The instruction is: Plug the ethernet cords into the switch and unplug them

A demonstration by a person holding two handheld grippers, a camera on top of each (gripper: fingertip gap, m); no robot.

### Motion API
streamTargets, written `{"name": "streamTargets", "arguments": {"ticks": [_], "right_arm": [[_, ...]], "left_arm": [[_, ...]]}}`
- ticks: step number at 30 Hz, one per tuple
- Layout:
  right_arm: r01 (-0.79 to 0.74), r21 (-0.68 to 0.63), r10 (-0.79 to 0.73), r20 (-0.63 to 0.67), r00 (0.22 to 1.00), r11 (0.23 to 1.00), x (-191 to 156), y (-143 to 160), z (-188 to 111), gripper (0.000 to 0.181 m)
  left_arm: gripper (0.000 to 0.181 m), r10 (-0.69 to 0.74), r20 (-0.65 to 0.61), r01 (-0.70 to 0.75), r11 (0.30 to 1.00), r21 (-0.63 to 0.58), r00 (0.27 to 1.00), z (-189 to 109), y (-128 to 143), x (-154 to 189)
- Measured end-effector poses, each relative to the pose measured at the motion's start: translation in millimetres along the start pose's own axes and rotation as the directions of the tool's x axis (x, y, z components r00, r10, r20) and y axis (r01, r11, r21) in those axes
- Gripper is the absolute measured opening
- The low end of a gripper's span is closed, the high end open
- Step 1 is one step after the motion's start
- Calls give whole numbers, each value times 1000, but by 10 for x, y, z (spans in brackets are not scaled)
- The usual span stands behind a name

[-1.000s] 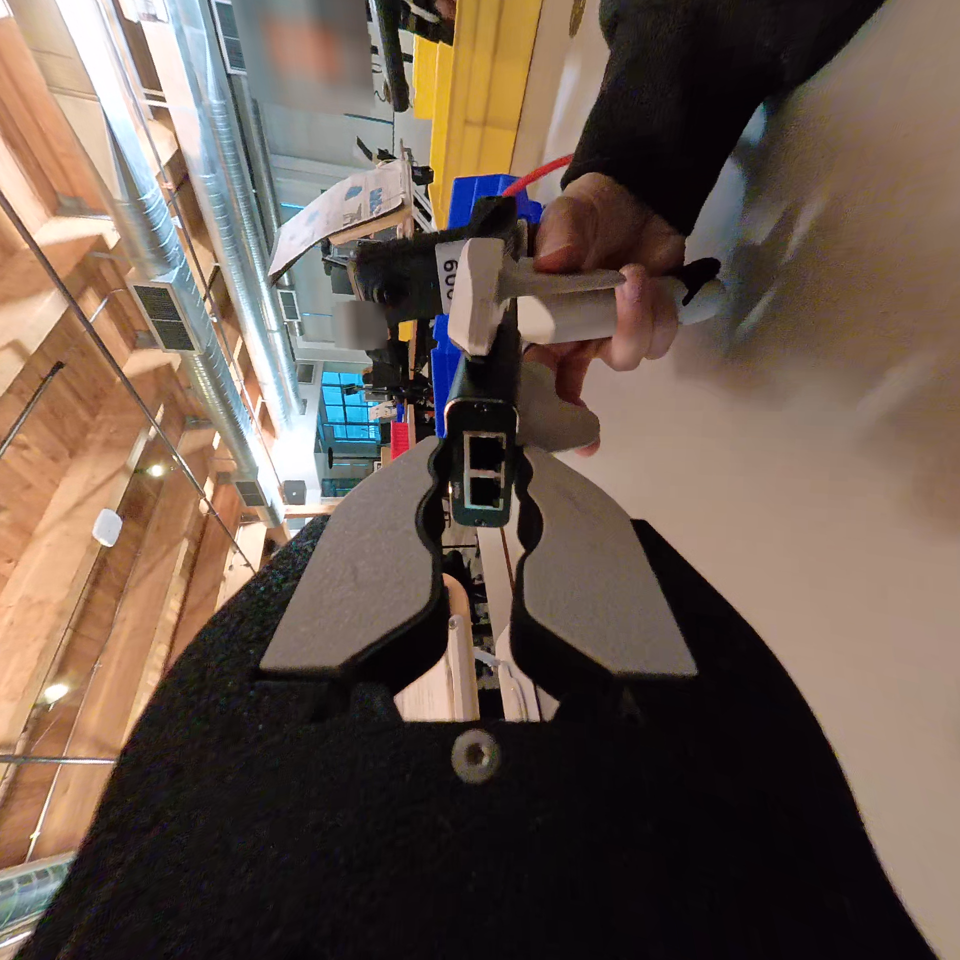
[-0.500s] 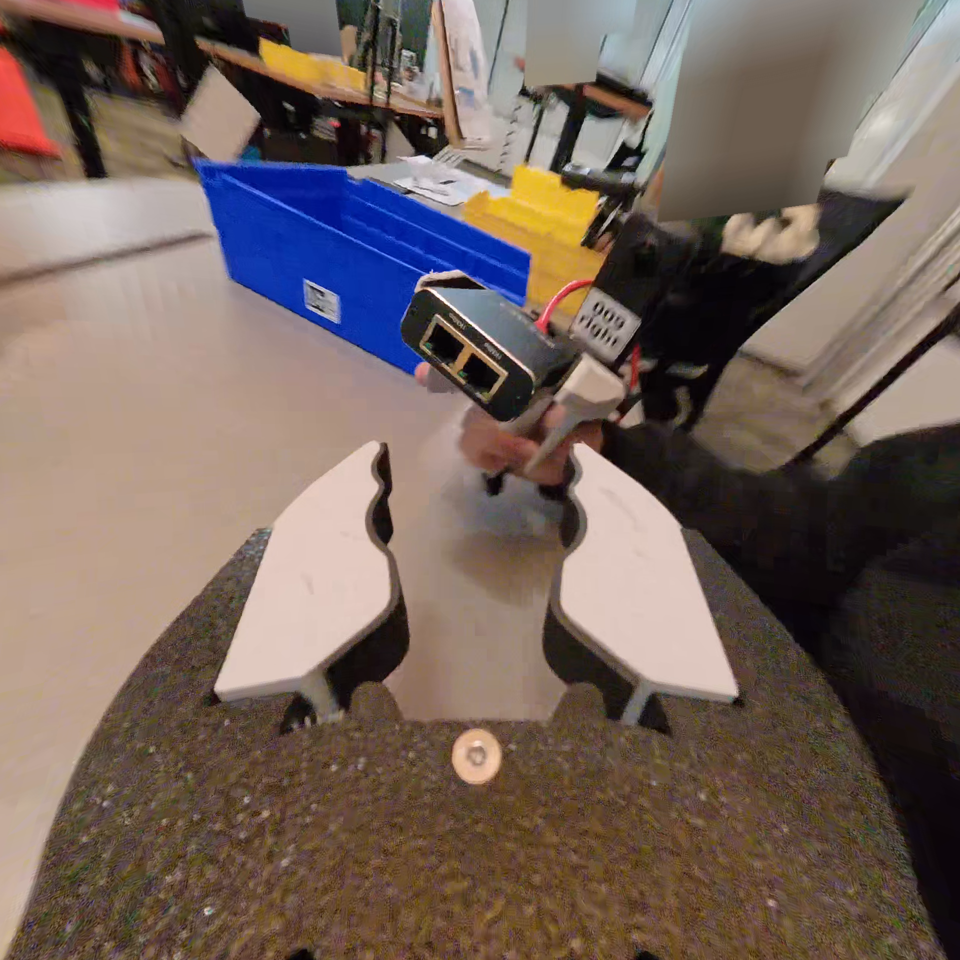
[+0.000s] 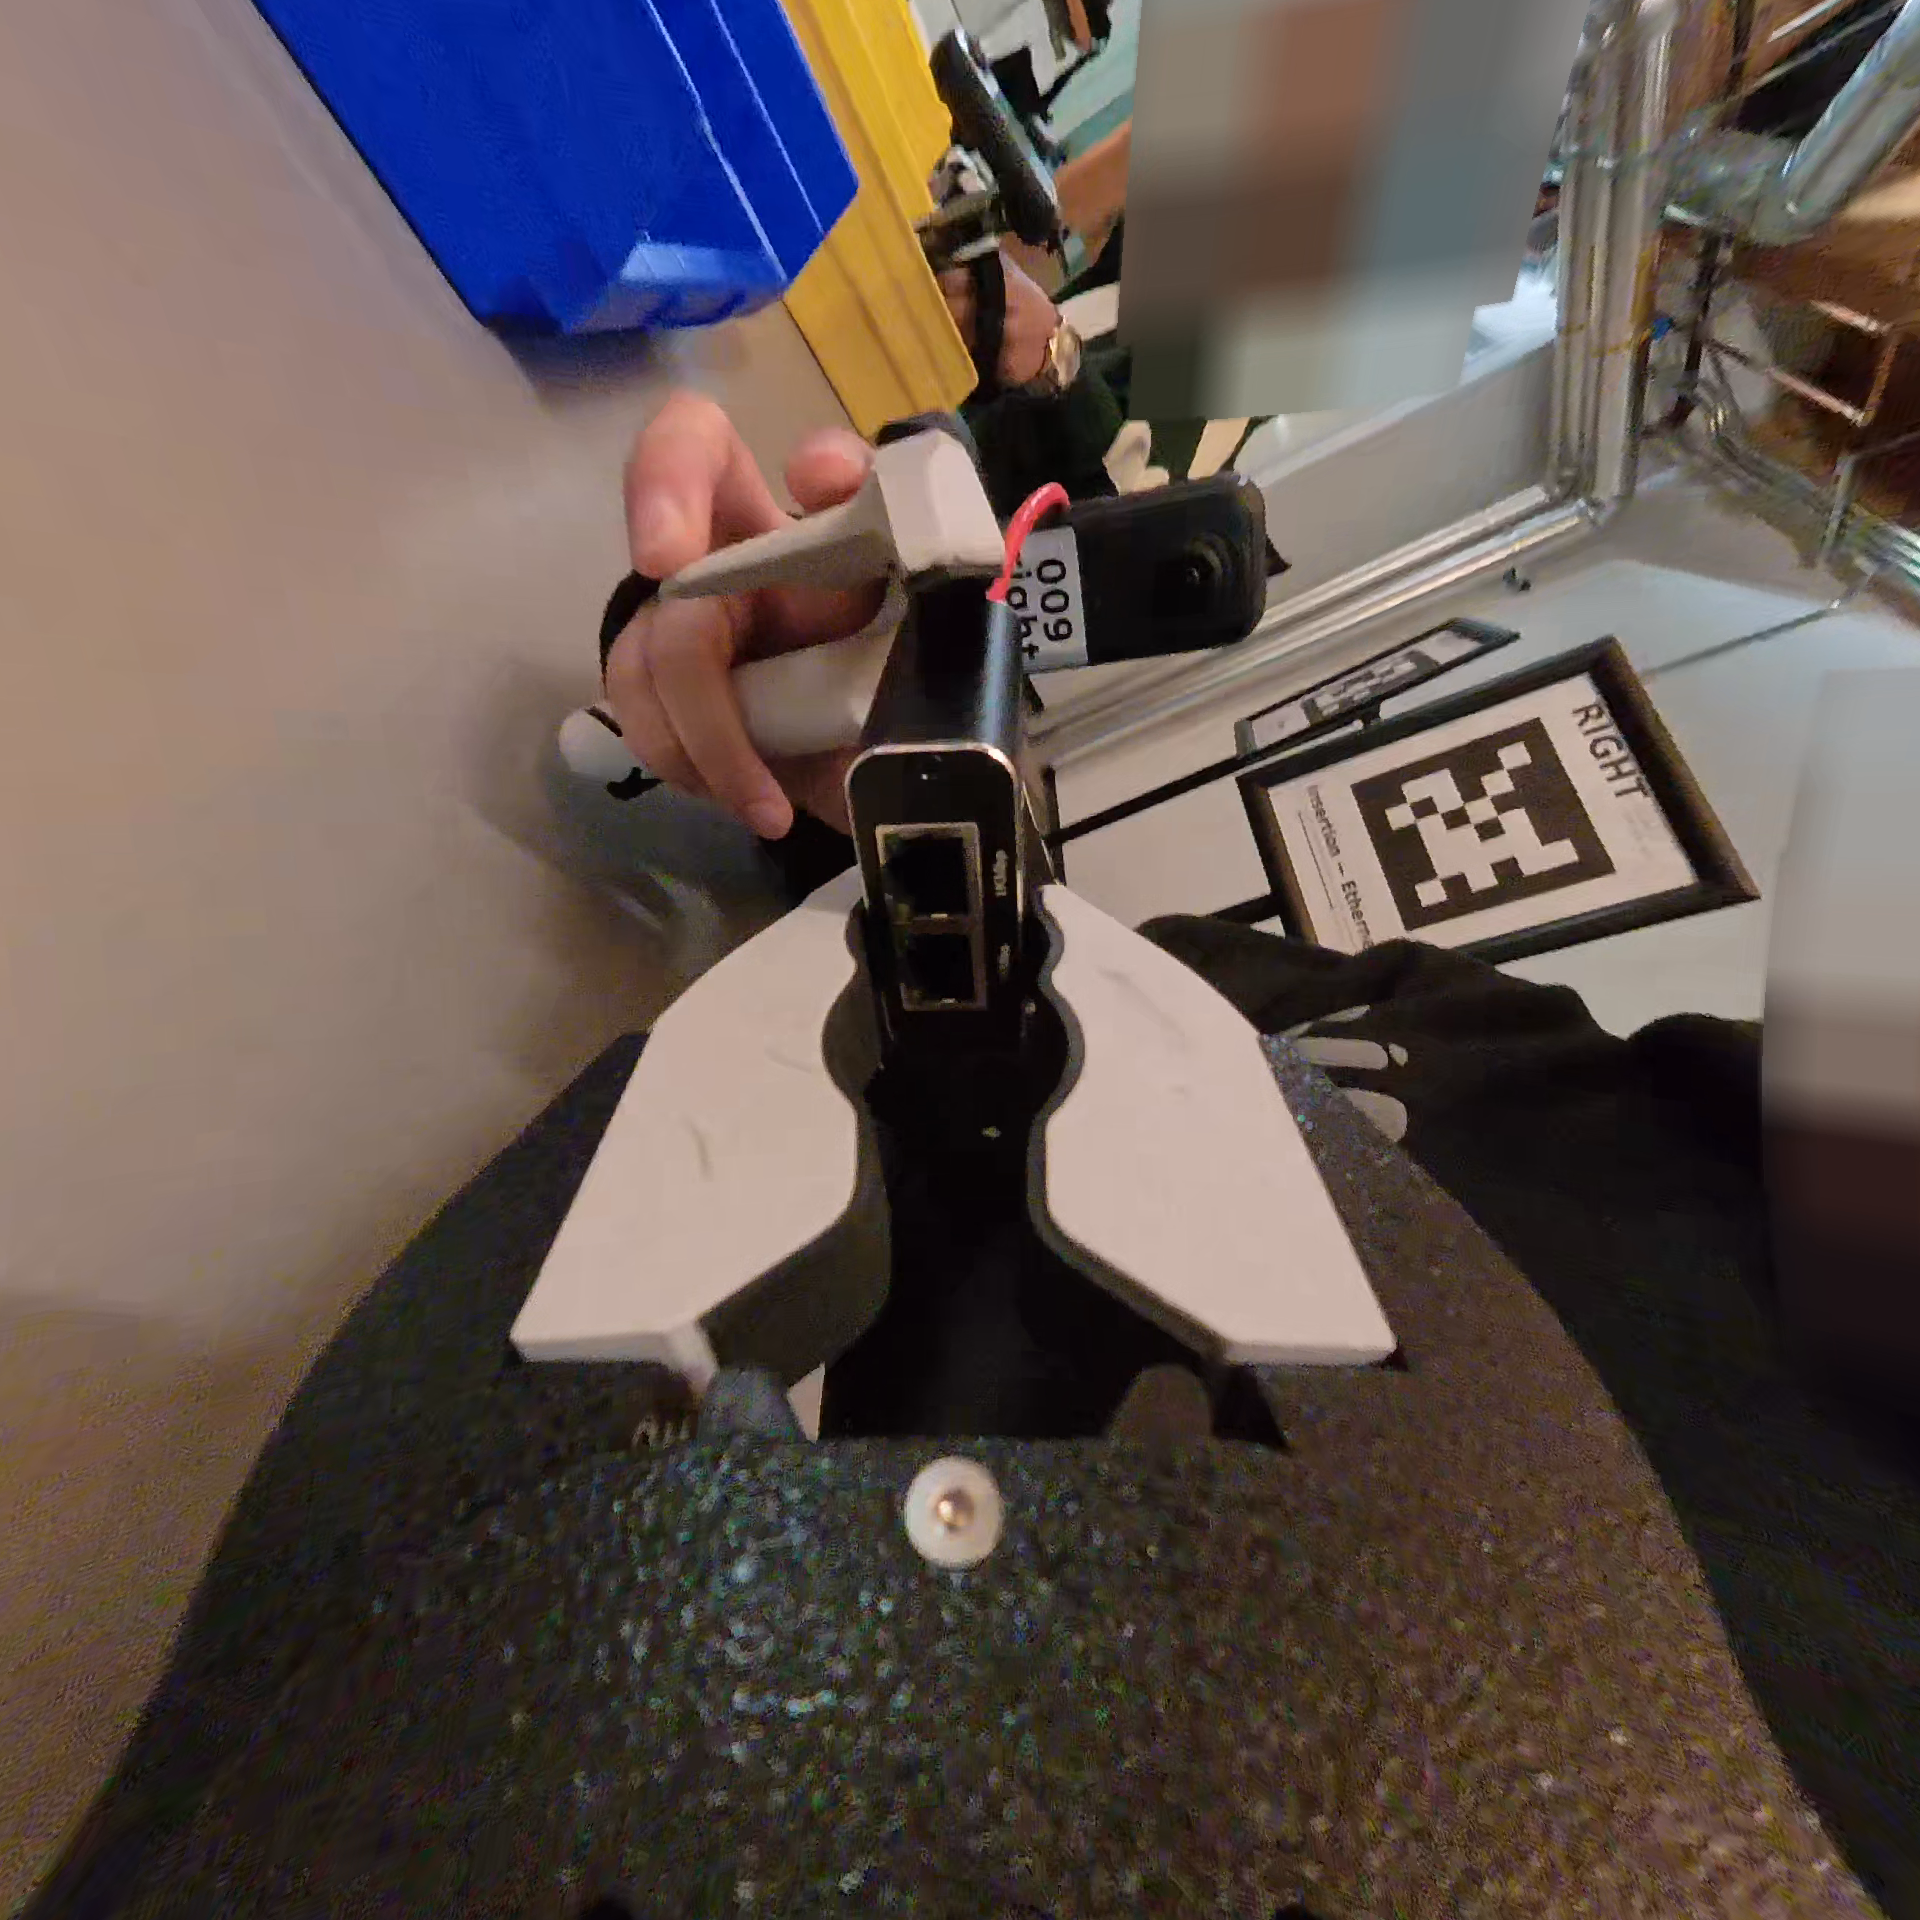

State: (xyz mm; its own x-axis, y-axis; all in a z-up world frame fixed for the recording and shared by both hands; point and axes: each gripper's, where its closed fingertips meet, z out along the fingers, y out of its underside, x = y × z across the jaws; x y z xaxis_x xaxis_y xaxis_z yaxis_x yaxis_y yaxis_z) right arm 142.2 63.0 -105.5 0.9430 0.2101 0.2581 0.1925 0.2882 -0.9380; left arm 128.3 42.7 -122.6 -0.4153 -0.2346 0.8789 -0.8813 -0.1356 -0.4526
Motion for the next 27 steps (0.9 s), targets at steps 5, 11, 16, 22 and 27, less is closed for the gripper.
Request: {"name": "streamTargets", "arguments": {"ticks": [5, 11, 16, 22, 27], "right_arm": [[57, -89, -53, 37, 998, 994, -98, 118, 80, 82], [80, 27, -81, 23, 996, 996, -90, -37, 53, 70], [78, -15, -77, 63, 995, 997, -125, 23, 61, 69], [-4, -13, 2, -181, 983, 1000, 238, 7, 99, 69], [13, -49, -25, -250, 968, 999, 308, 64, 102, 69]], "left_arm": [[24, -8, -11, 7, 996, -92, 1000, -22, 63, 89], [24, -72, -46, 66, 990, -126, 996, 1, 113, 59], [24, -99, -55, 90, 985, -149, 994, -24, 125, 42], [32, 157, 54, -166, 953, 255, 986, -104, -416, -1], [38, 49, -90, -14, 937, 350, 995, 19, -472, -22]]}}
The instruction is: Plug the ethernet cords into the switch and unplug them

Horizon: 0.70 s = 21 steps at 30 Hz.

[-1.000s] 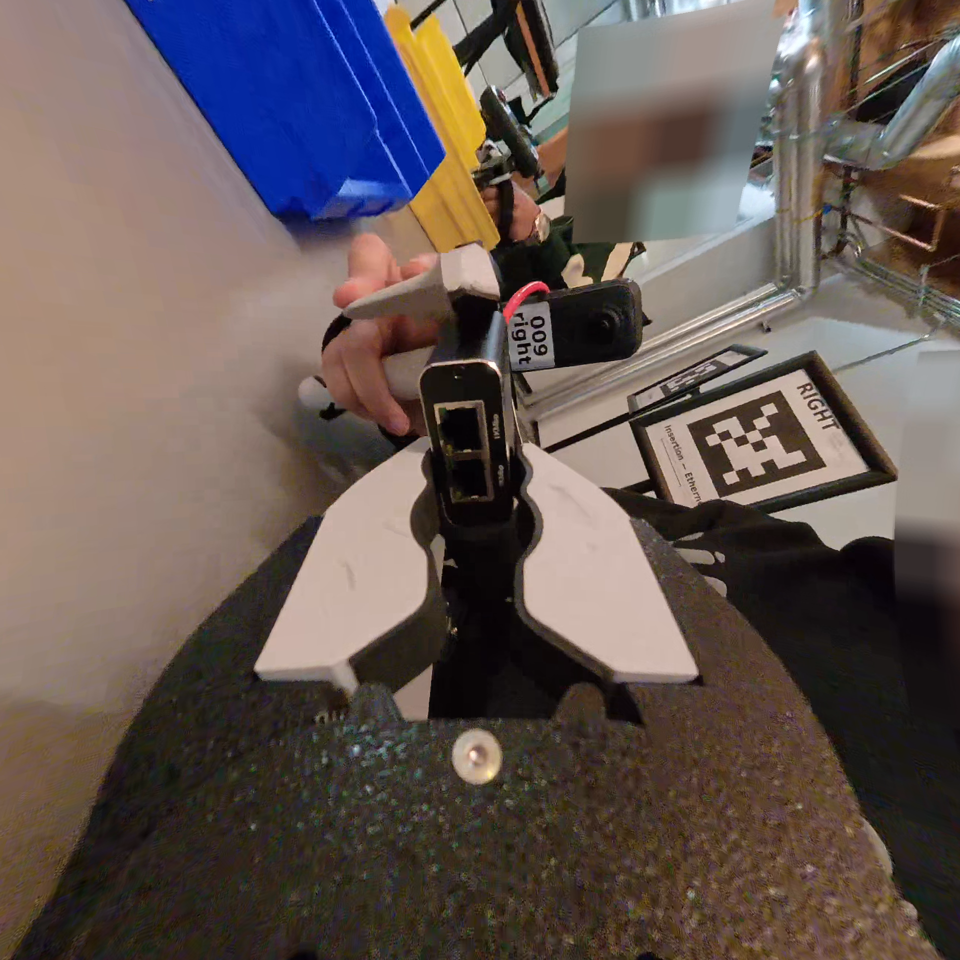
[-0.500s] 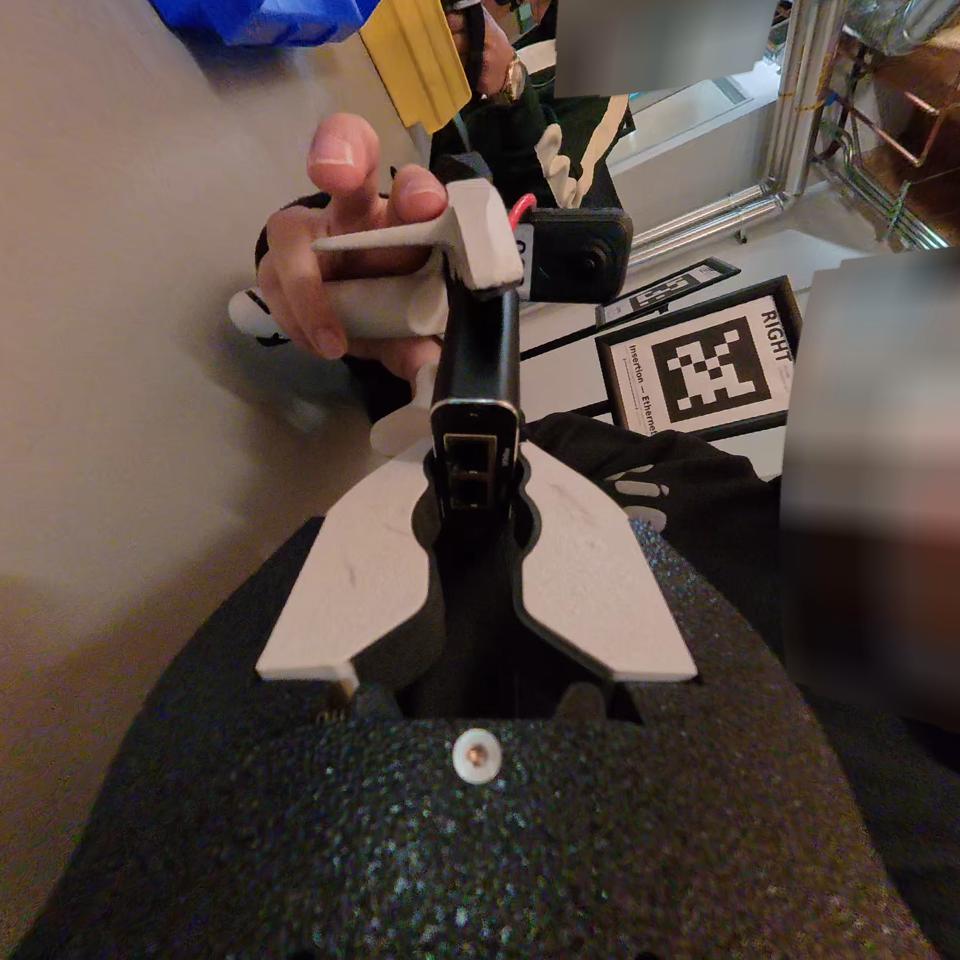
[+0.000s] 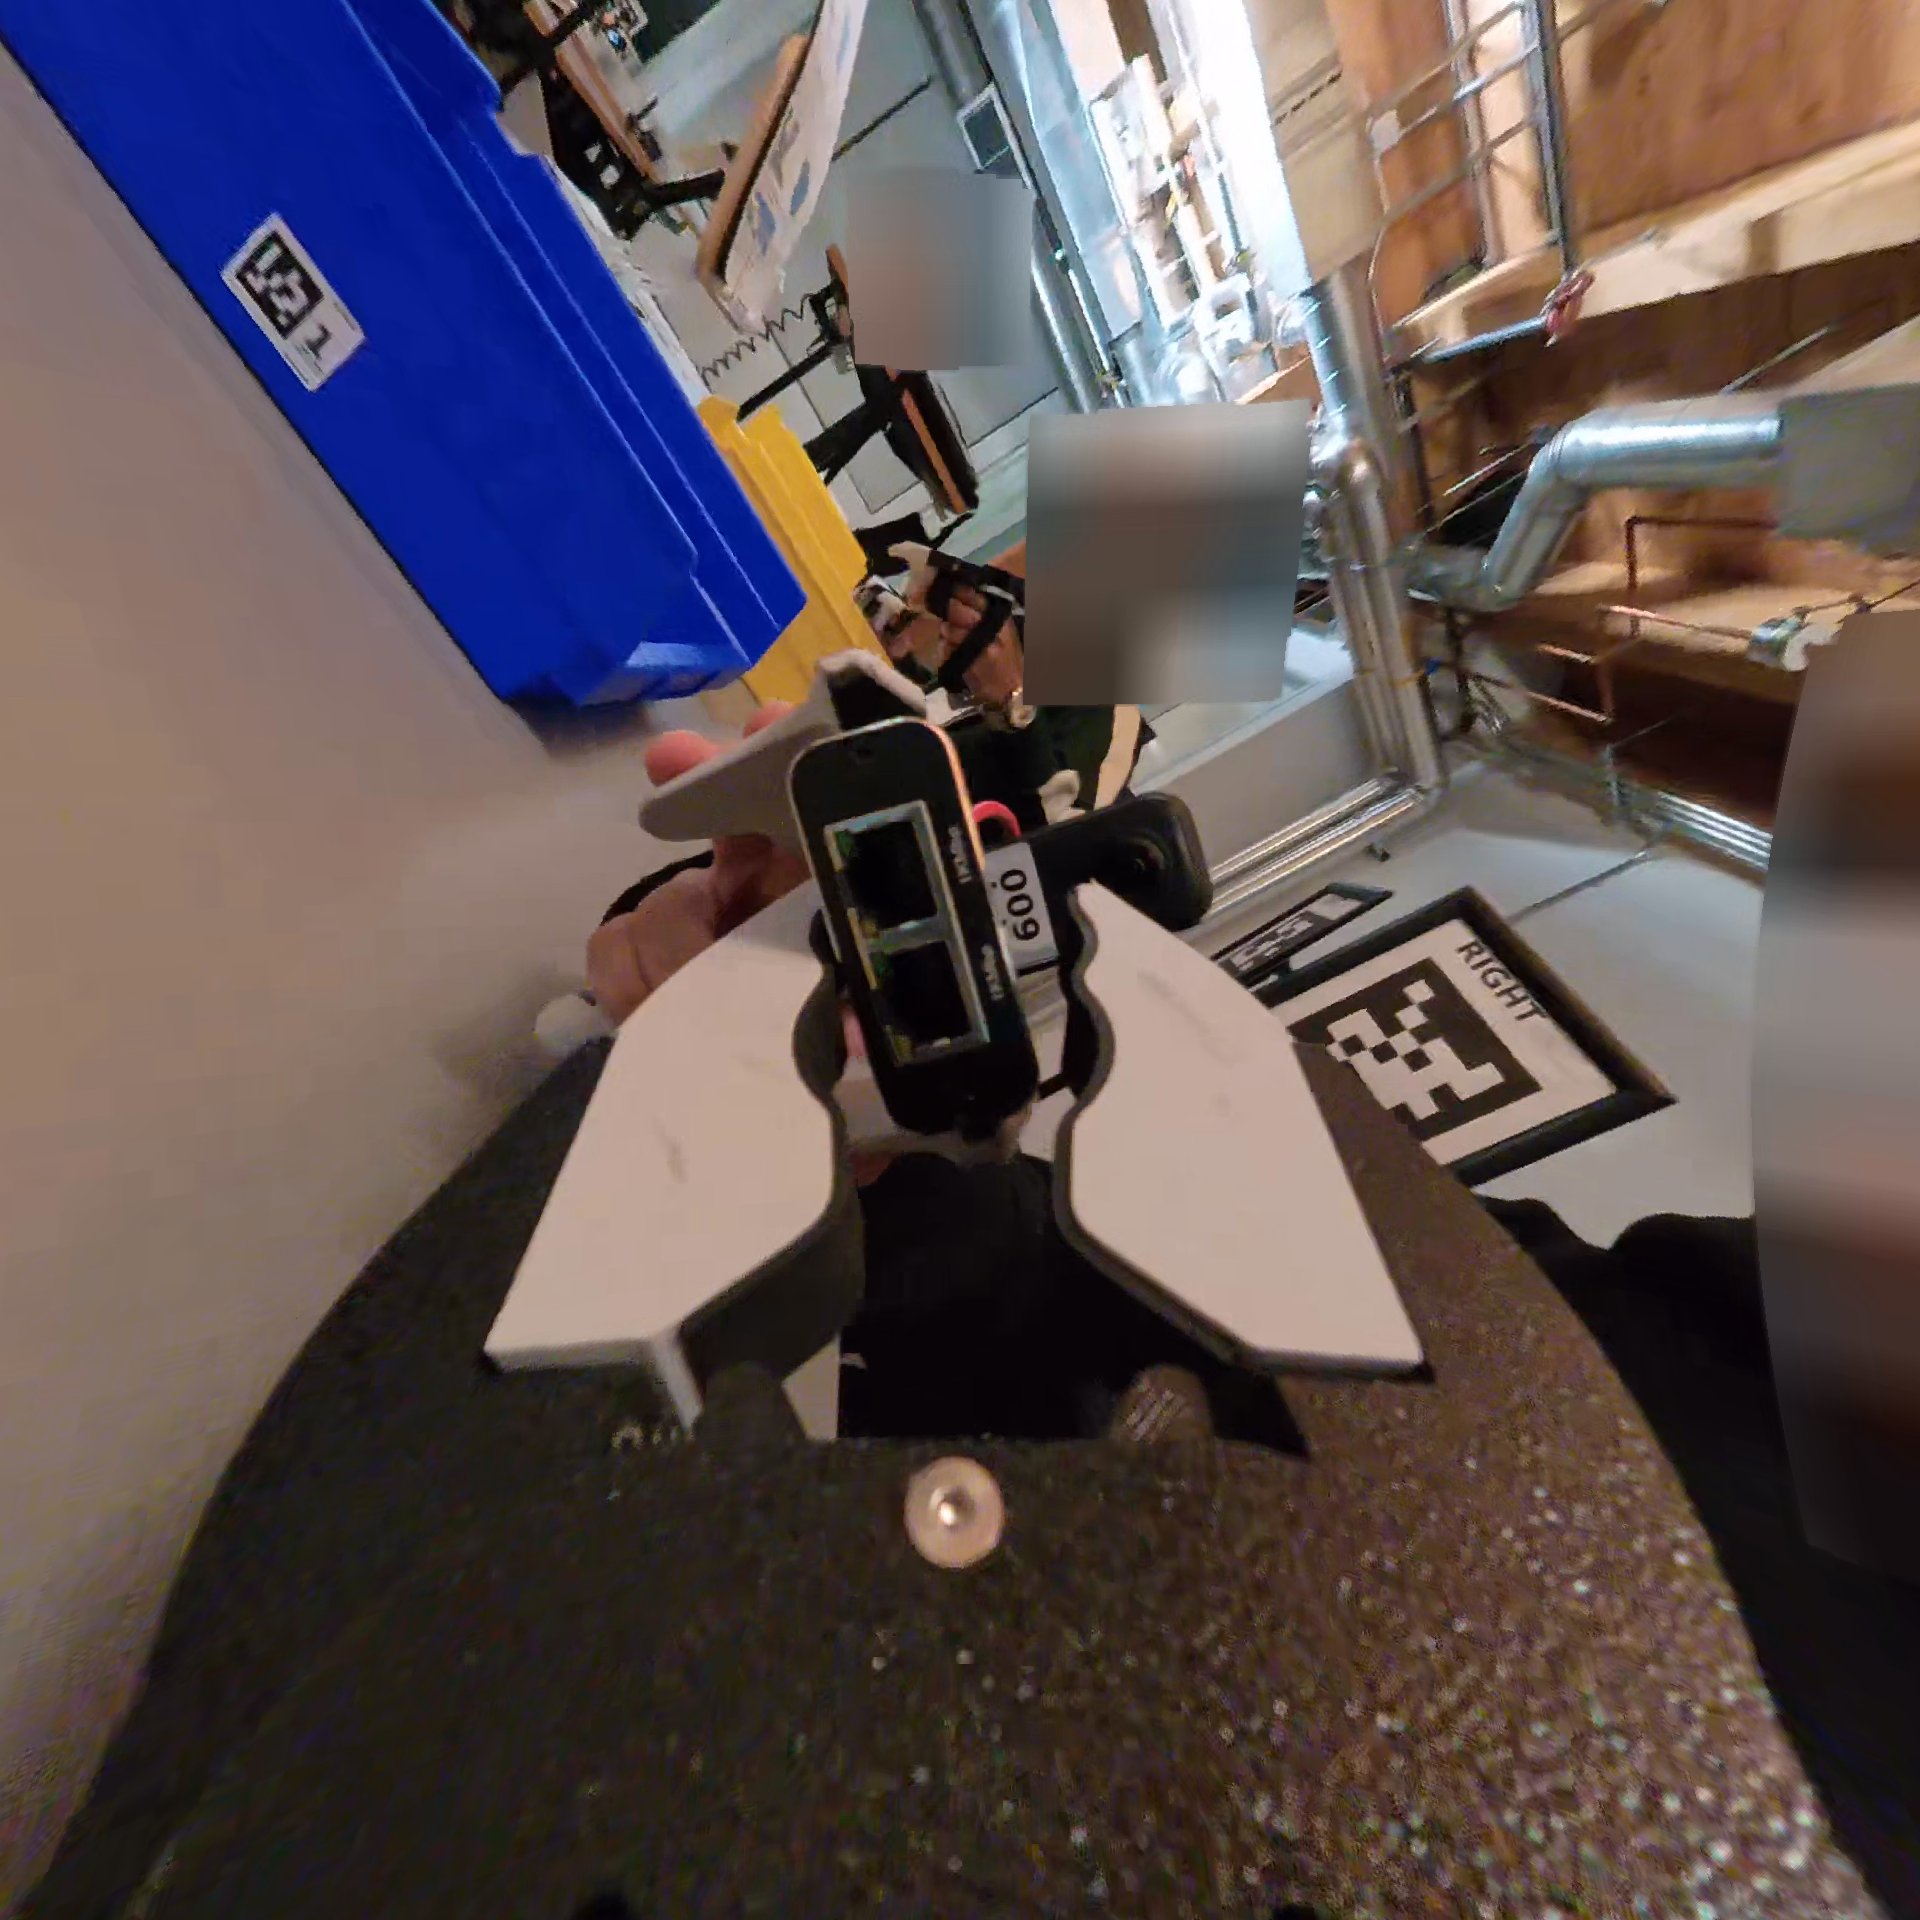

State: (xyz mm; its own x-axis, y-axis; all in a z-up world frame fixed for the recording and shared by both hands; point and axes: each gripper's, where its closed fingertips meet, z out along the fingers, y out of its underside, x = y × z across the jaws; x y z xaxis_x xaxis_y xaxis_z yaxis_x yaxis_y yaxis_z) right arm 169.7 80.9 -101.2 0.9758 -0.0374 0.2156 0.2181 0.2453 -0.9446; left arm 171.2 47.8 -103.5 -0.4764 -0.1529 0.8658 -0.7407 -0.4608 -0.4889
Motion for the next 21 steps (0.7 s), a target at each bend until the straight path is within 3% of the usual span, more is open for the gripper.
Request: {"name": "streamTargets", "arguments": {"ticks": [3, 10, 16, 21], "right_arm": [[50, -56, -51, -4, 999, 997, -5, 90, 10, 69], [47, -53, -40, 126, 991, 997, -158, 117, -30, 68], [-24, -5, 25, 37, 999, 1000, -55, 52, 14, 64], [-80, -31, 81, 42, 996, 996, -20, 72, -4, 63]], "left_arm": [[27, -65, 50, 67, 997, -45, 997, -23, 20, -116], [27, -128, 142, 156, 965, -209, 982, -98, 118, -109], [27, -141, 134, 161, 975, -152, 981, -74, 56, -130], [27, -118, 147, 130, 989, -77, 982, -39, 9, -133]]}}
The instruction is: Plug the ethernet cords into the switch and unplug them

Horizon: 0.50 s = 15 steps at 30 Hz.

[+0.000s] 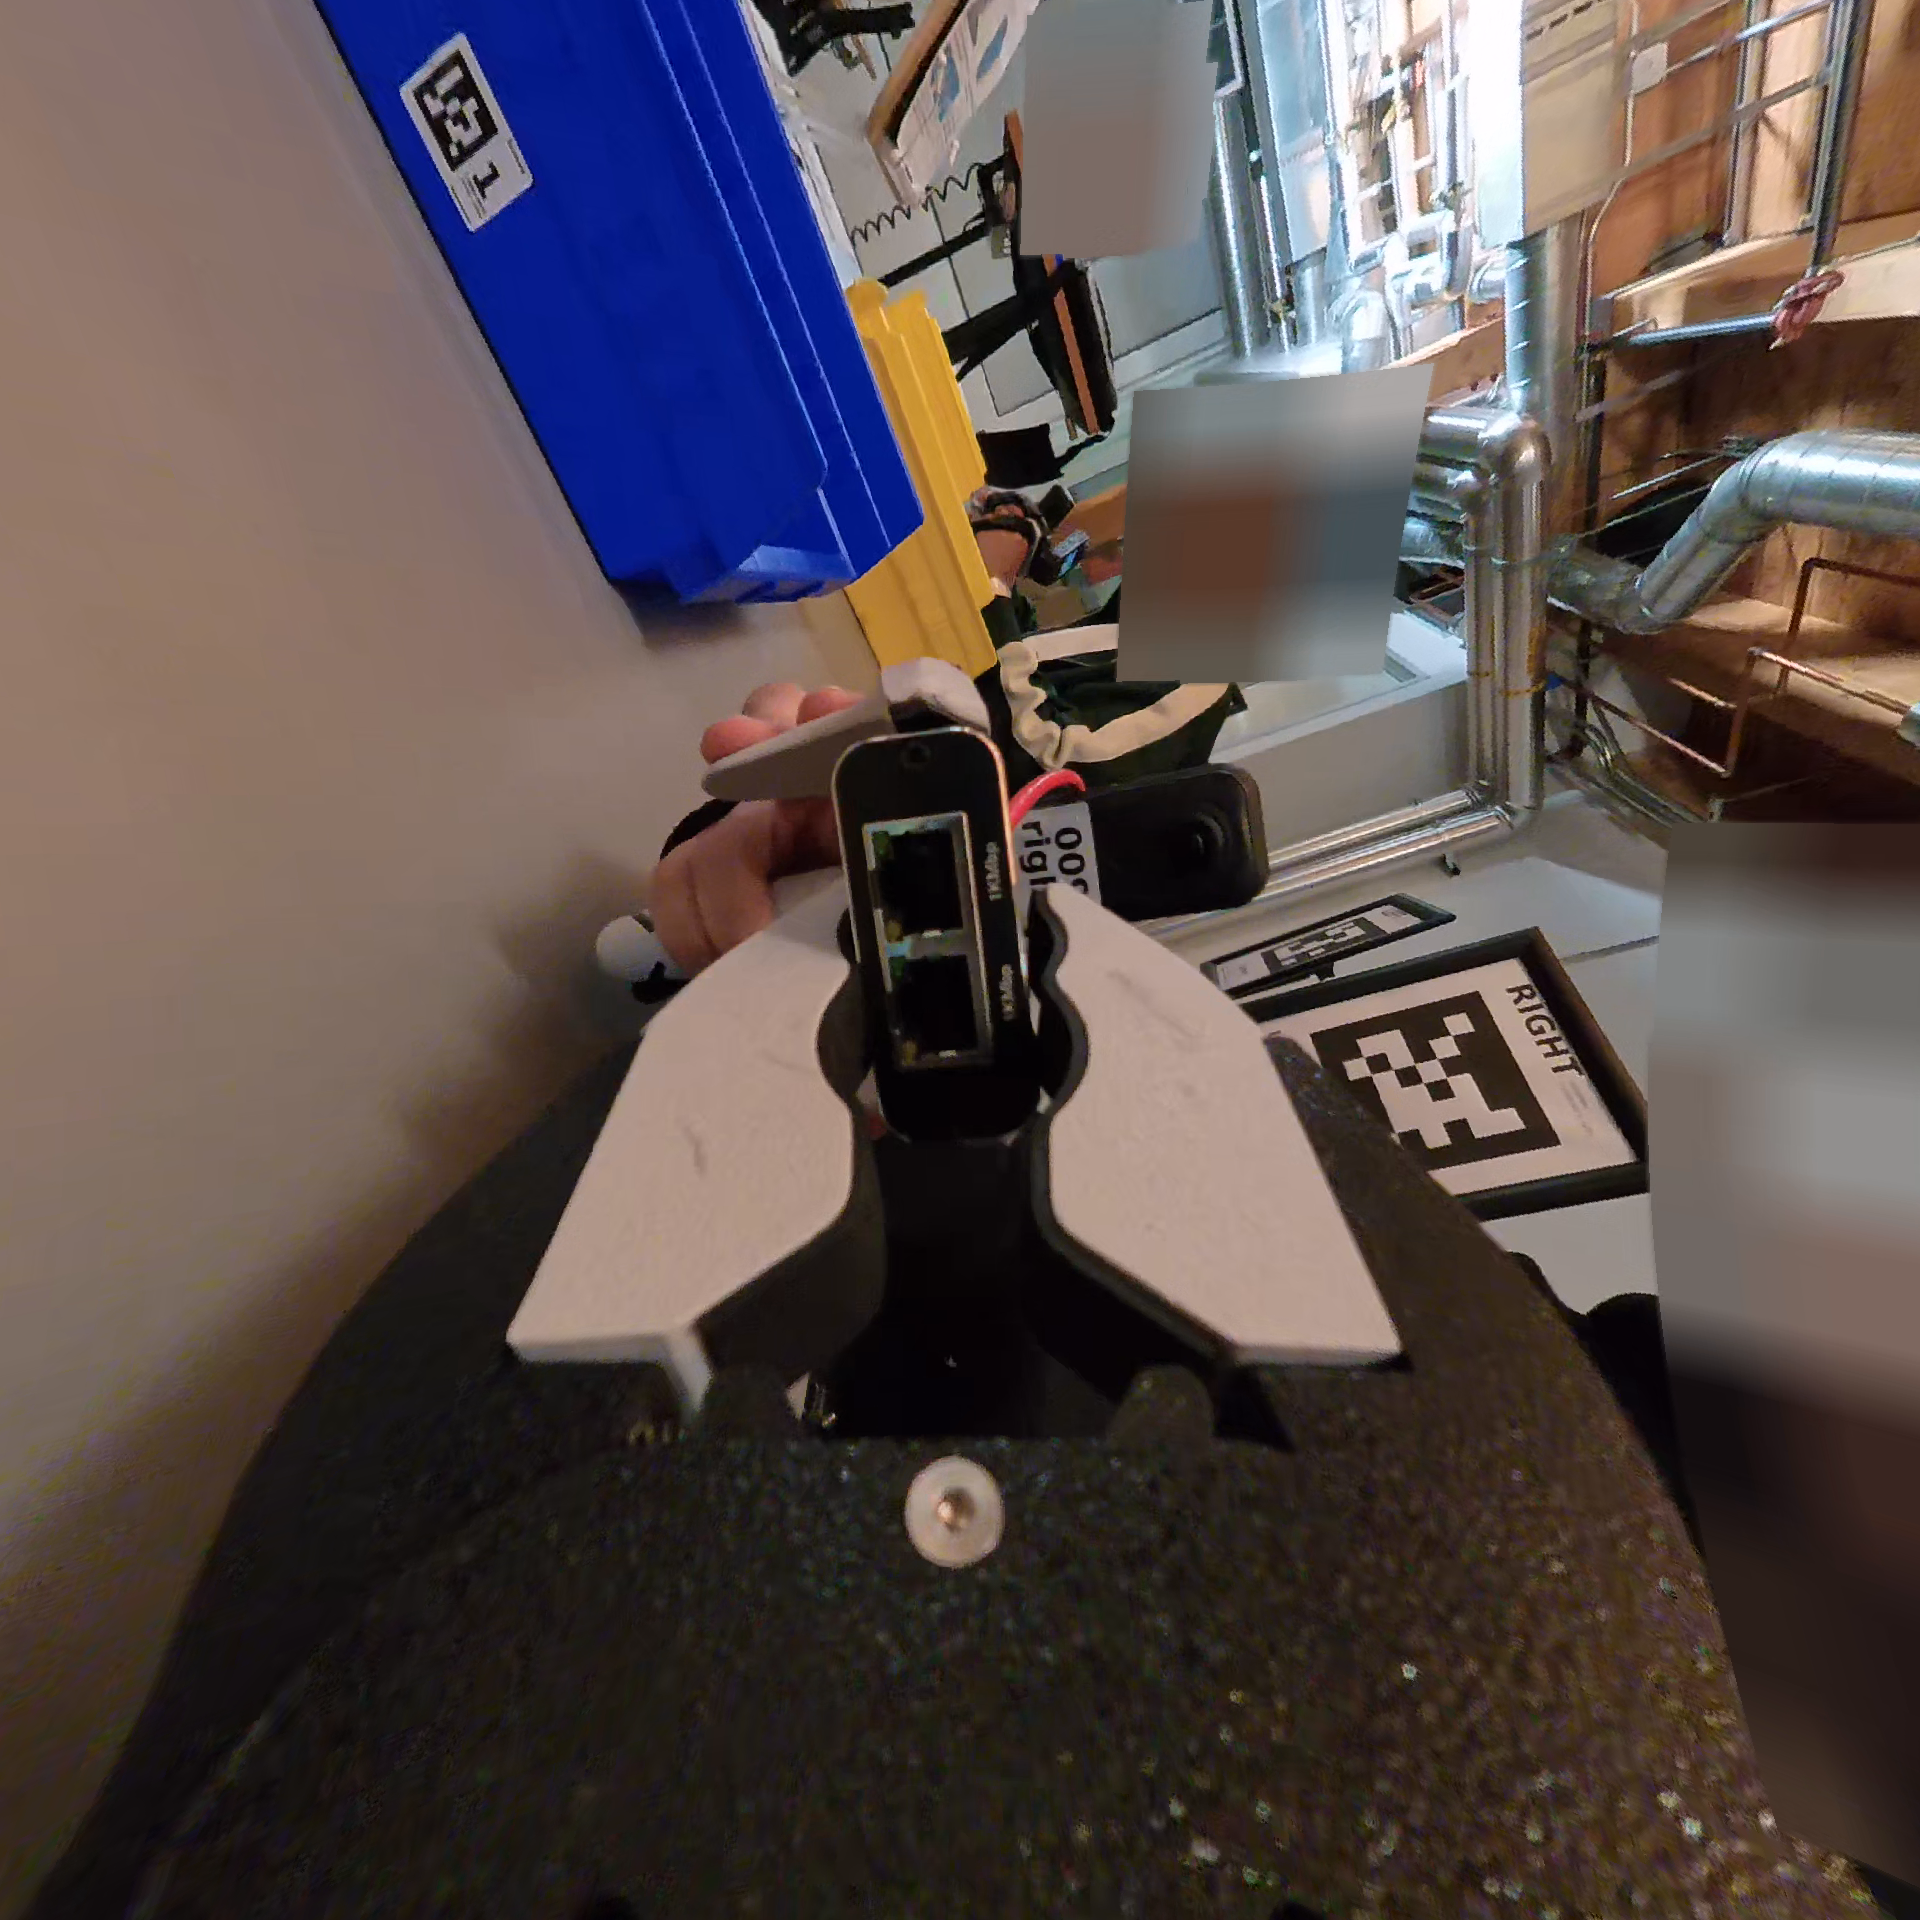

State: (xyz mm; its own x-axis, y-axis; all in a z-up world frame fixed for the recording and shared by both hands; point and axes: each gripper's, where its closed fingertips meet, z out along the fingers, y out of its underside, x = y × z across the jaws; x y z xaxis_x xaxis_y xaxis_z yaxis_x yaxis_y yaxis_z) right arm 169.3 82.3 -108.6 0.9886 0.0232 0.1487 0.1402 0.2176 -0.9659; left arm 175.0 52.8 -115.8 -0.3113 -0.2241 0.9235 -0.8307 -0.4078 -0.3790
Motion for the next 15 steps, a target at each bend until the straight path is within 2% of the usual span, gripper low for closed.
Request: {"name": "streamTargets", "arguments": {"ticks": [3, 6, 8, 12, 15], "right_arm": [[-62, -5, 63, 20, 998, 998, 7, -9, -10, 64], [-121, 17, 120, 48, 992, 993, 14, -39, -32, 64], [-144, 32, 142, 63, 988, 989, 31, -65, -71, 64], [-161, 39, 158, 76, 985, 986, 51, -65, -109, 64], [-155, 31, 152, 79, 985, 987, 52, -47, -119, 64]], "left_arm": [[31, 53, 19, -53, 999, 5, 998, 16, -9, 12], [36, 235, 102, -236, 972, -7, 967, -35, -29, 11], [41, 330, 157, -338, 940, 33, 931, -139, -124, 52], [41, 444, 248, -482, 868, 119, 861, -459, -310, 156], [40, 541, 380, -621, 773, 128, 751, -856, -451, 259]]}}
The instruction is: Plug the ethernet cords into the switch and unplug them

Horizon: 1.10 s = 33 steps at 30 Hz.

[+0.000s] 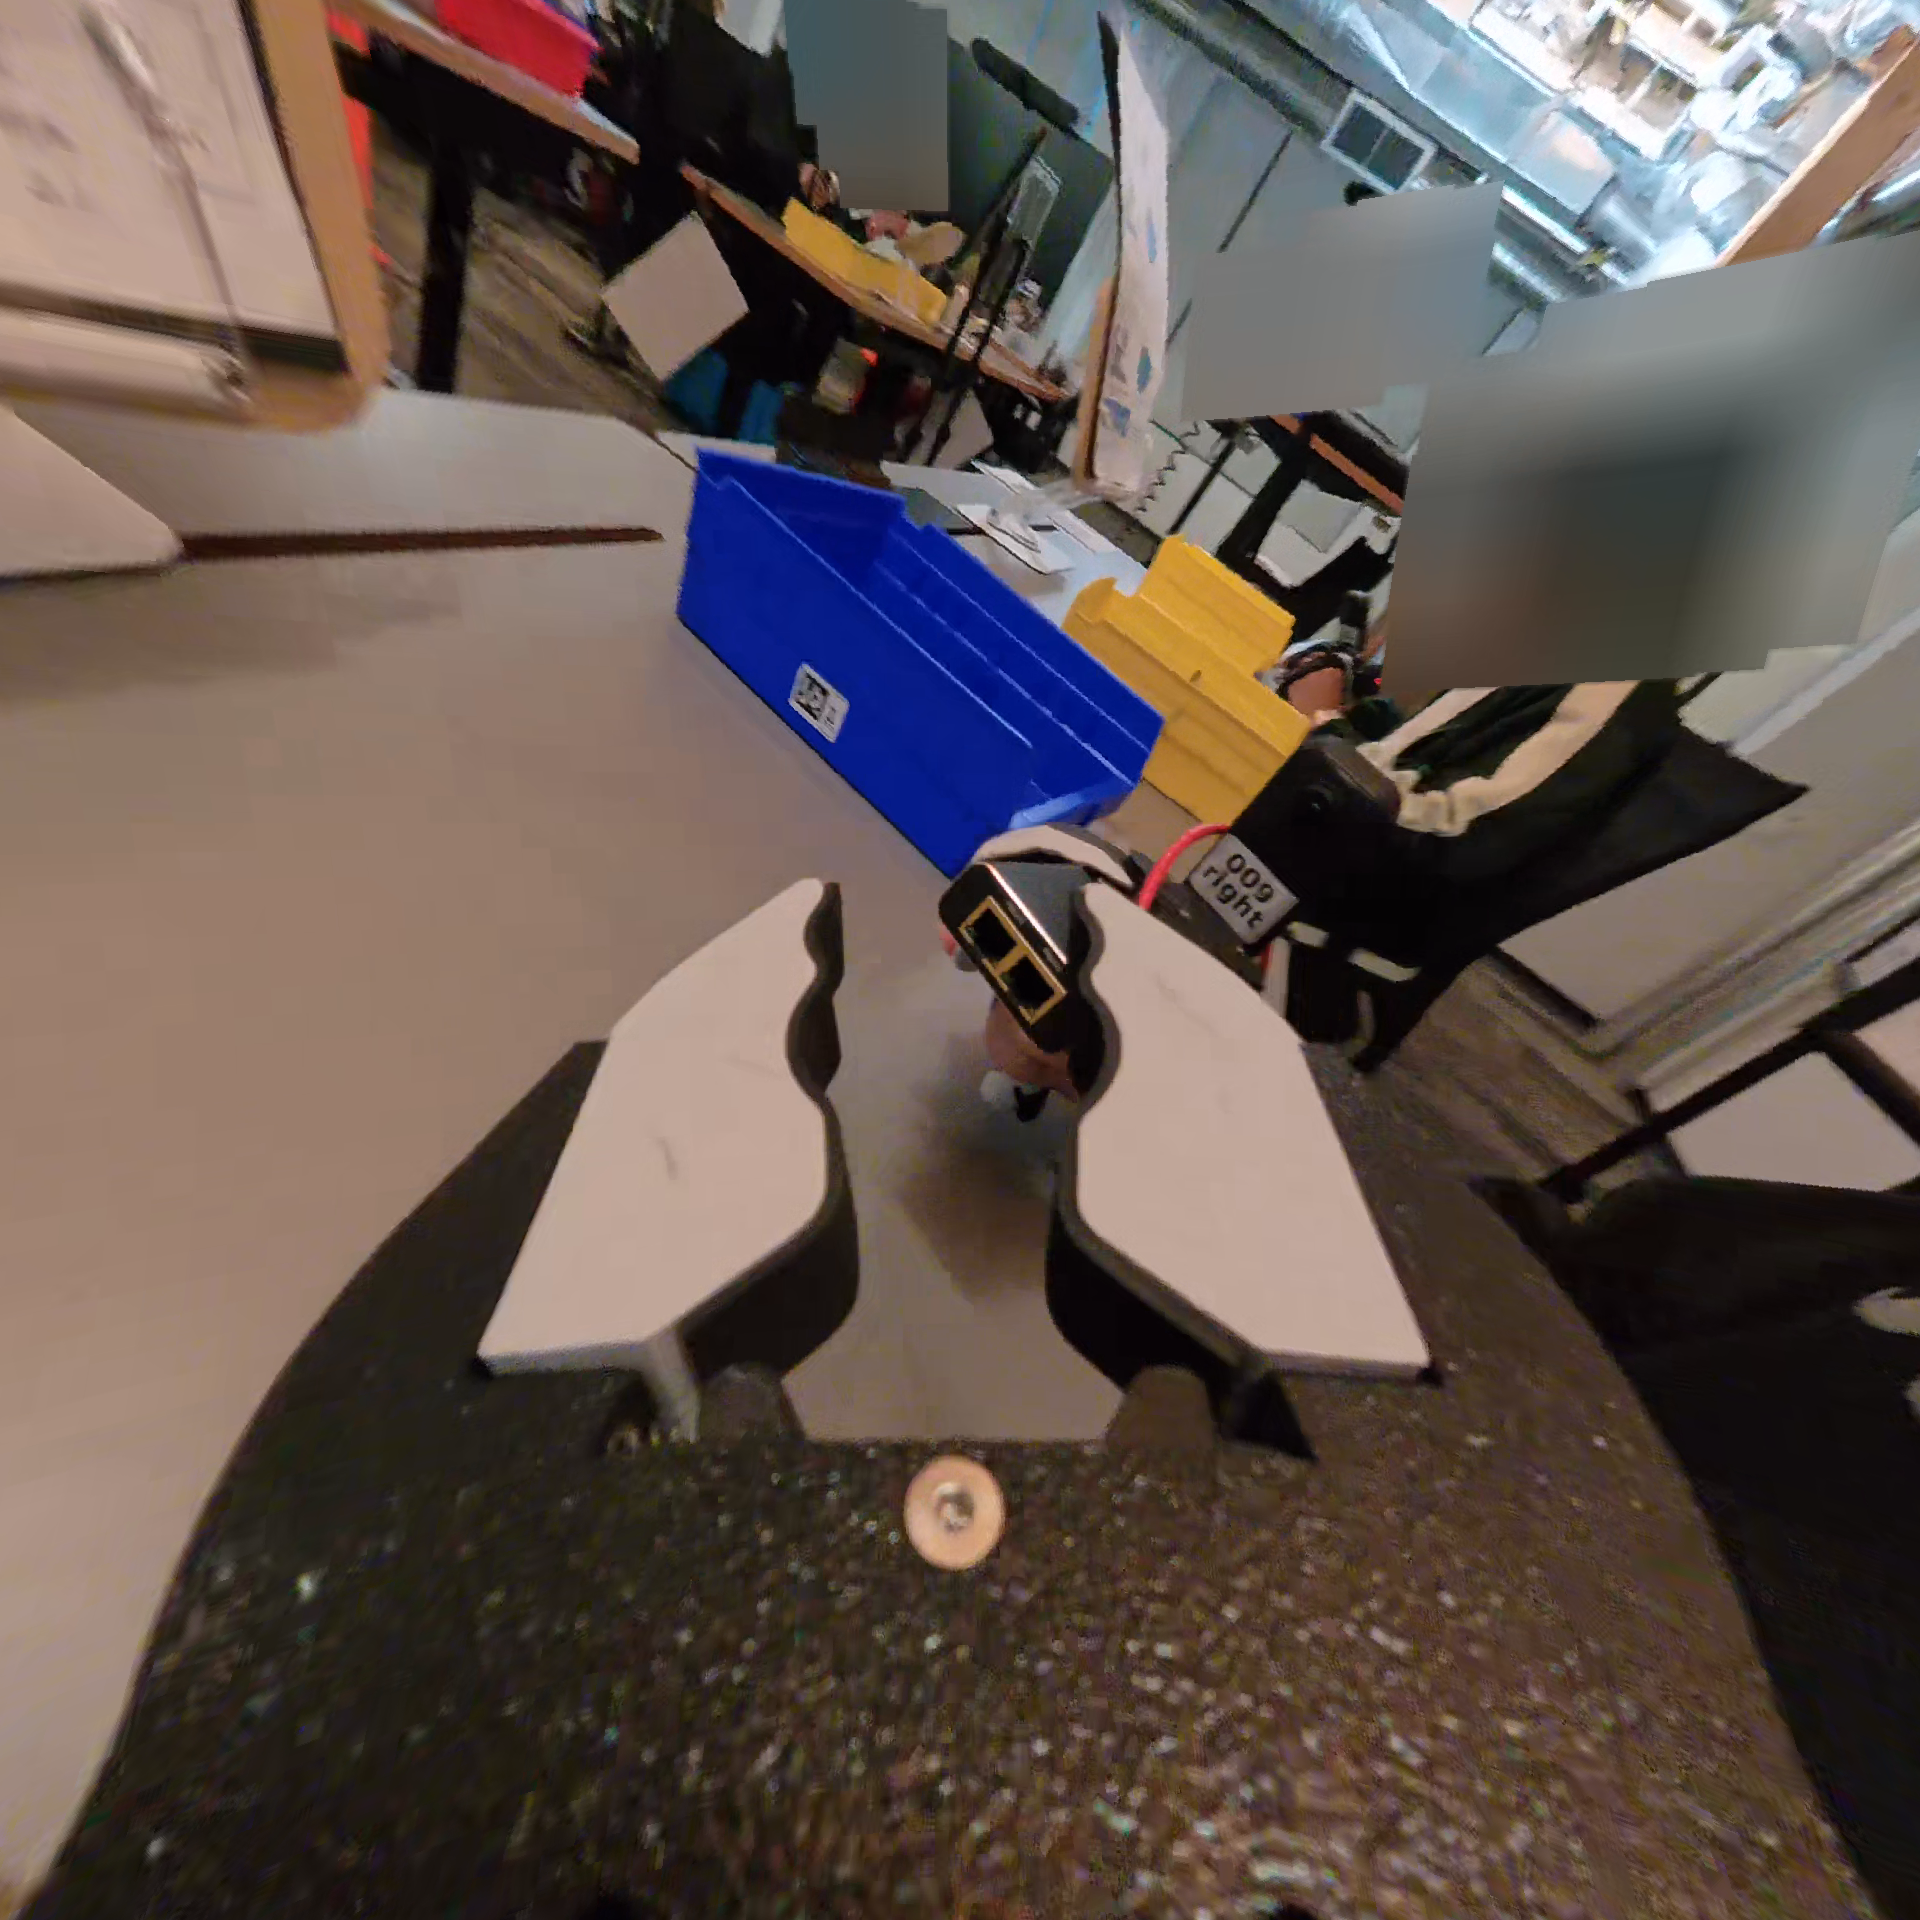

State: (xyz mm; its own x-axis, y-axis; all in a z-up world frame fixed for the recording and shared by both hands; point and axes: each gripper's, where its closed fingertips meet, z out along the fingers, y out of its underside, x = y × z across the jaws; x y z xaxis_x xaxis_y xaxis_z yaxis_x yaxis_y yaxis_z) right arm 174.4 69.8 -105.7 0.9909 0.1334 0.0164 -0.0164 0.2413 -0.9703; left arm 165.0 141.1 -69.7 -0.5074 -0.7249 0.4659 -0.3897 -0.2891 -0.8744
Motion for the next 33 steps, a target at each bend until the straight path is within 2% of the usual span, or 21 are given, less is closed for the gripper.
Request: {"name": "streamTargets", "arguments": {"ticks": [2, 3, 4, 6, 7, 8, 9, 11, 14, 16, 18, 21, 23, 24, 28, 33], "right_arm": [[2, -8, -2, -8, 1000, 1000, 23, 19, -14, 64], [-1, -4, 1, -12, 1000, 1000, 35, 14, -21, 64], [-5, 2, 5, -13, 1000, 1000, 42, 8, -28, 64], [-3, 1, 3, -18, 1000, 1000, 53, 12, -31, 64], [0, 0, 0, -18, 1000, 1000, 50, 16, -29, 64], [0, -1, 0, -17, 1000, 1000, 46, 20, -25, 64], [-1, 0, 1, -15, 1000, 1000, 41, 22, -21, 64], [-5, 4, 5, -4, 1000, 1000, 24, 18, -14, 64], [-2, -2, 2, 5, 1000, 1000, 5, 31, -2, 64], [1, -5, -1, 6, 1000, 1000, -5, 41, 1, 63], [6, -15, -6, 11, 1000, 1000, -18, 60, 3, 63], [10, -16, -9, 11, 1000, 1000, -25, 65, 2, 63], [12, -18, -11, 7, 1000, 1000, -18, 69, 0, 63], [12, -19, -11, 11, 1000, 1000, -22, 69, 0, 63], [19, -22, -19, 9, 1000, 1000, -23, 71, 4, 63], [16, -13, -16, 2, 1000, 1000, -2, 53, -20, 63]], "left_arm": [[42, 142, 169, -141, 990, -18, 975, -305, -161, -228], [42, 217, 276, -210, 976, -55, 936, -490, -238, -396], [41, 296, 378, -275, 955, -112, 877, -693, -305, -575], [41, 442, 548, -345, 897, -276, 710, -1118, -370, -974], [41, 491, 595, -333, 871, -362, 636, -1308, -343, -1156], [42, 510, 617, -278, 856, -437, 599, -1462, -264, -1316], [44, 496, 630, -193, 852, -487, 597, -1572, -139, -1446], [46, 446, 605, -68, 837, -543, 660, -1604, 146, -1597], [46, 356, 567, 20, 834, -551, 743, -1474, 471, -1721], [45, 283, 557, 52, 859, -510, 780, -1364, 549, -1759], [44, 177, 591, 129, 890, -438, 787, -1307, 544, -1842], [43, -95, 622, 289, 932, -218, 778, -1247, 426, -1972], [43, -265, 580, 380, 921, -83, 770, -1185, 359, -2020], [41, -312, 559, 413, 909, -59, 768, -1159, 367, -2028], [13, -359, 510, 436, 899, -35, 782, -1110, 419, -2020], [12, -325, 537, 359, 932, 46, 778, -1274, 181, -1933]]}}
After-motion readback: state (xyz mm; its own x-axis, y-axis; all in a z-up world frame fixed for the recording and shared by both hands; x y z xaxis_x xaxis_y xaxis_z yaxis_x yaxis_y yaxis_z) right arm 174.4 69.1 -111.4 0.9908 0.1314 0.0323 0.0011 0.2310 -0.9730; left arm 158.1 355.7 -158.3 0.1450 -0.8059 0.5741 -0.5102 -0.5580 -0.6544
